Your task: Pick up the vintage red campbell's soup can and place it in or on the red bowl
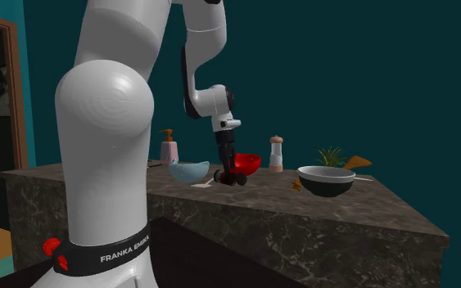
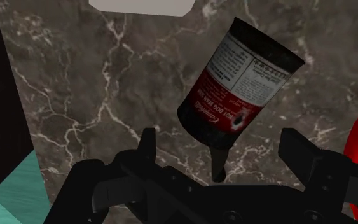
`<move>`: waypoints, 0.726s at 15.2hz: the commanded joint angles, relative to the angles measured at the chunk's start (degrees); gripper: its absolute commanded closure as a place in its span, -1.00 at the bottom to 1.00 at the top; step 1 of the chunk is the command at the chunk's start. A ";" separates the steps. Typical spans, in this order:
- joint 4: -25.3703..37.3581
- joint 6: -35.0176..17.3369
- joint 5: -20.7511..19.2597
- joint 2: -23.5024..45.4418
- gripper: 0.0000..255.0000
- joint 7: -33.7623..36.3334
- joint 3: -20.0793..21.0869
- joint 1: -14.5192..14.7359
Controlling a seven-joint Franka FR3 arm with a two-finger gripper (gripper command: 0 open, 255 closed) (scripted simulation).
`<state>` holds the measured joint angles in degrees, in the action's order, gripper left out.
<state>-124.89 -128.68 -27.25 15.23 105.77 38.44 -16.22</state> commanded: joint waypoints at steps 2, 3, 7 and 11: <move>-0.23 -1.57 -2.12 1.99 -1.00 1.48 -1.02 0.46; -0.37 -2.10 -2.77 2.56 -1.00 1.89 -1.35 0.59; -0.44 -2.40 -3.14 2.89 -1.00 2.13 -1.55 0.67; -0.44 -2.40 -3.14 2.88 -1.00 2.12 -1.55 0.67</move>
<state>-125.33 -131.08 -30.39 18.11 107.89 36.89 -15.56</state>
